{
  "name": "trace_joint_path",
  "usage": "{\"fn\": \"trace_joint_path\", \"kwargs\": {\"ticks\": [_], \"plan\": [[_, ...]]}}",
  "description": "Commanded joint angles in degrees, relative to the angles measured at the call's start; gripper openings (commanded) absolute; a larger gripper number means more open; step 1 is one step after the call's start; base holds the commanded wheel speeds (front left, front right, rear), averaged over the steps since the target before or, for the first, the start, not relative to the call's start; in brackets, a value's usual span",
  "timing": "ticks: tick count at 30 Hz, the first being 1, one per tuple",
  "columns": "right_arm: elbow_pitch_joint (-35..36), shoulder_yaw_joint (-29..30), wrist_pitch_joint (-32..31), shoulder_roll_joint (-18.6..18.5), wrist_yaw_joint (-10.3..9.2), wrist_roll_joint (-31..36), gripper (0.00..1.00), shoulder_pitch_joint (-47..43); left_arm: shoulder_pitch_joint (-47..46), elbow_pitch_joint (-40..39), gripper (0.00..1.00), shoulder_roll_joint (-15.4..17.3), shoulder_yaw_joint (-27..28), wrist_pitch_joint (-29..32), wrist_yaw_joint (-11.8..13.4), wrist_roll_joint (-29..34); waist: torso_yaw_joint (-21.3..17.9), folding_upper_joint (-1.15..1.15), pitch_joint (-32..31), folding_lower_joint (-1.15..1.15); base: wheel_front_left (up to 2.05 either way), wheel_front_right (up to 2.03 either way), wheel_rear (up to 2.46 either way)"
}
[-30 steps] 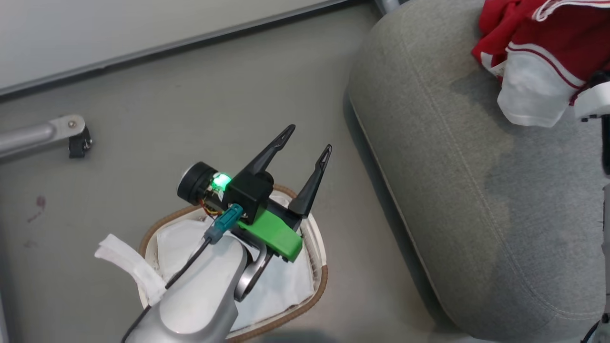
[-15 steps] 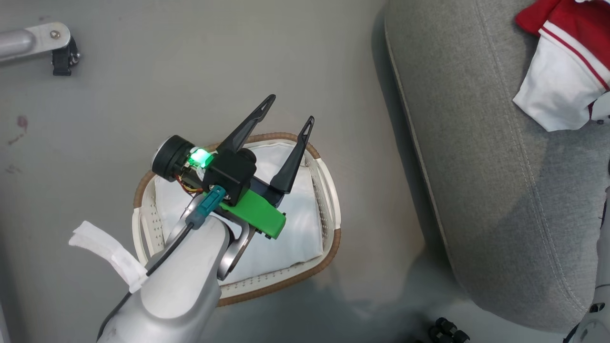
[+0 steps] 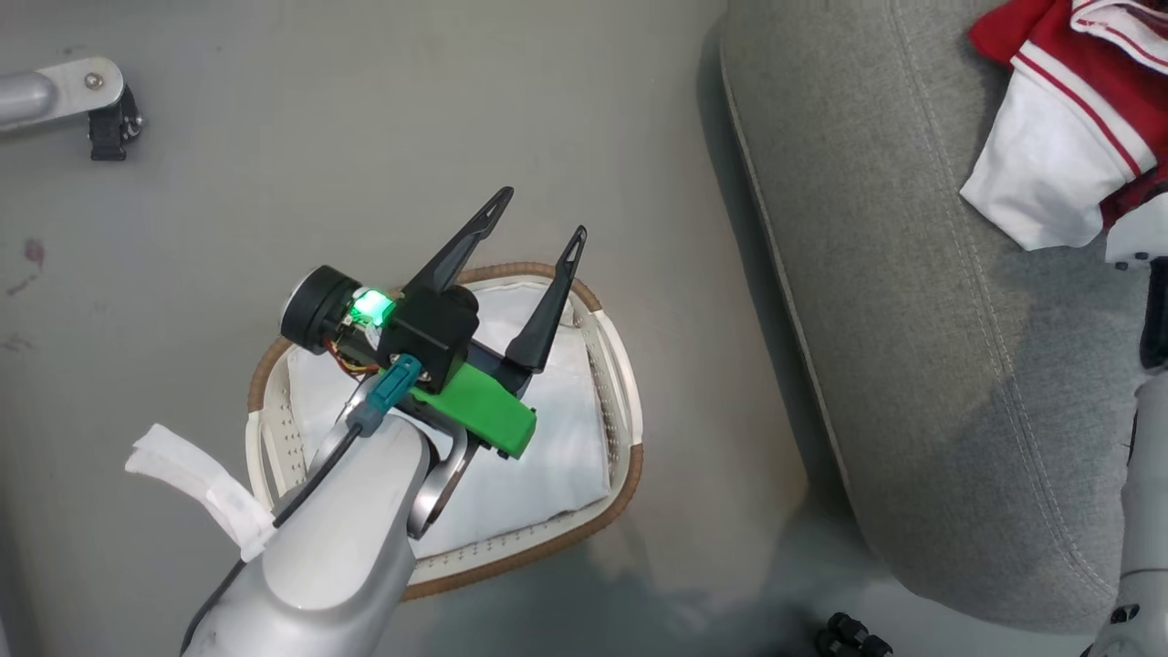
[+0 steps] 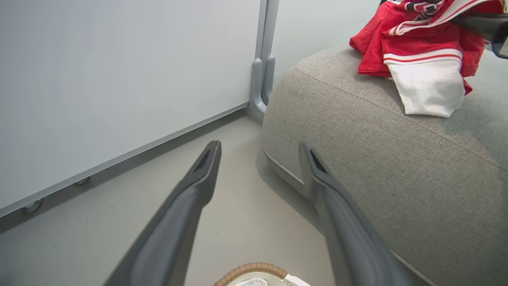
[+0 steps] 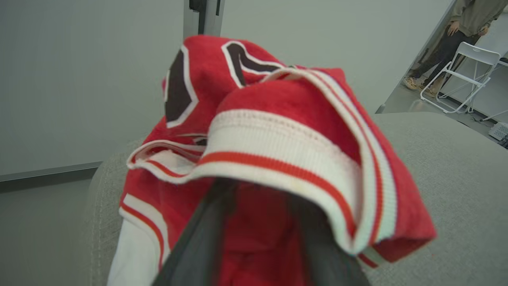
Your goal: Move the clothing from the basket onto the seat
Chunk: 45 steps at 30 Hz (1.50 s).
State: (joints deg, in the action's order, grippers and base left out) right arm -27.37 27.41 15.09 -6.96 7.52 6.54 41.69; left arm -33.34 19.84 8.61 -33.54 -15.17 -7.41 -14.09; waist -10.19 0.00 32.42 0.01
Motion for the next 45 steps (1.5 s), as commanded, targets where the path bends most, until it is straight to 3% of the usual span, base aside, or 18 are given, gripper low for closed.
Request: {"fn": "trace_joint_path", "kwargs": {"ticks": [1,15,22,30,45], "plan": [[0.11,-0.14,0.11,0.05,-0.06,0.46,1.0,-1.36,1.24,0.27,1.0,0.37,0.37,0.05,-0.13,-0.41,-0.36,0.0,-1.4,-0.01,0.0,0.0,0.0],[3.67,-2.81,0.12,1.26,-0.06,0.55,1.0,-14.37,6.86,0.6,1.0,-2.0,5.11,0.05,-0.13,-2.32,0.24,0.0,-11.6,-0.01,0.0,0.0,0.0],[5.42,-5.63,0.11,-0.27,-0.06,0.58,1.0,-18.7,11.46,0.47,1.0,-3.57,9.15,0.05,-0.13,-3.54,1.71,0.0,-18.19,-0.01,0.0,0.0,0.0],[2.7,-11.13,0.11,-2.25,-0.06,-1.28,1.0,-19.61,17.15,0.18,1.0,-5.01,14.46,0.05,-0.13,-4.09,4.6,0.0,-25.0,-0.01,0.0,0.0,0.0],[3.56,-20.31,0.11,2.84,-0.06,-5.27,1.0,-24.23,26.81,-0.42,1.0,-5.65,23.93,0.05,0.56,-1.71,11.88,0.0,-31.12,-0.01,0.0,0.0,0.0]]}}
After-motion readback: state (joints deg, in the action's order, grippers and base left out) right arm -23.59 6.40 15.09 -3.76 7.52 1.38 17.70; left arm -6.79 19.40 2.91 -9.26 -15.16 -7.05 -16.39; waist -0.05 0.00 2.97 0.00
